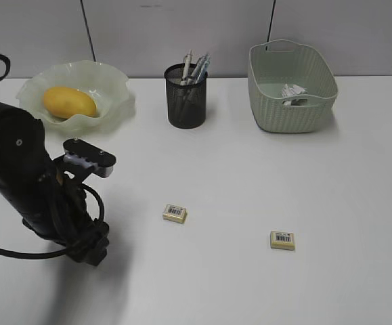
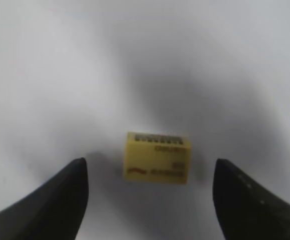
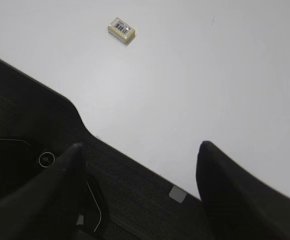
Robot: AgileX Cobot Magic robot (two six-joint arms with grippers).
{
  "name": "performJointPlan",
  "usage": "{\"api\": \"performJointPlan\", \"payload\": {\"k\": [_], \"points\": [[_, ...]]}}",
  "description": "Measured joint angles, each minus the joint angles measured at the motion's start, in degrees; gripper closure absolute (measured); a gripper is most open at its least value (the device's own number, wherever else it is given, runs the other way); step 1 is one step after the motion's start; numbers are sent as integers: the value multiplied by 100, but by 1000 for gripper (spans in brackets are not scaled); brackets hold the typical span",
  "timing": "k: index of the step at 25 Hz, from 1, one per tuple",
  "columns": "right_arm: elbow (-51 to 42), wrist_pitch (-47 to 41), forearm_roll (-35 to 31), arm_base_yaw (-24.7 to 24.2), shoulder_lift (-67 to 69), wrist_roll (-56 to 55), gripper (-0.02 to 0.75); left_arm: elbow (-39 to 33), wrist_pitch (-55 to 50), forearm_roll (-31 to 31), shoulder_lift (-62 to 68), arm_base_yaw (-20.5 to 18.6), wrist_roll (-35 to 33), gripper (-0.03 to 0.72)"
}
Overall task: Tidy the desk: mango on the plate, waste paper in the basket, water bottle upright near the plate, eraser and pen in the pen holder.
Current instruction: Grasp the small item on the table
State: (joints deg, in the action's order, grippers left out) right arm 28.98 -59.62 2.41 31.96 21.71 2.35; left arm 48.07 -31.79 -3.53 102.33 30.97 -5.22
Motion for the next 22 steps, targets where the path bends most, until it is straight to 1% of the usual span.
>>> {"api": "performJointPlan", "payload": {"k": [6,11,14,18,19,21,22], "points": [[0,0,0,0,0,0,195,24,125,5,81,0,-12,148],[0,0,0,0,0,0,195,249,-1,5,347,0,-19,164],[0,0,5,0,0,0,195,405,-204,64,444,0,-19,214],[0,0,5,0,0,0,195,440,-268,156,466,0,-19,287],[0,0,5,0,0,0,195,445,-272,193,466,-5,-19,312],[-5,0,5,0,0,0,196,452,-286,216,466,-10,-19,386],[-5,0,5,0,0,0,196,452,-299,210,466,-10,-19,384]]}}
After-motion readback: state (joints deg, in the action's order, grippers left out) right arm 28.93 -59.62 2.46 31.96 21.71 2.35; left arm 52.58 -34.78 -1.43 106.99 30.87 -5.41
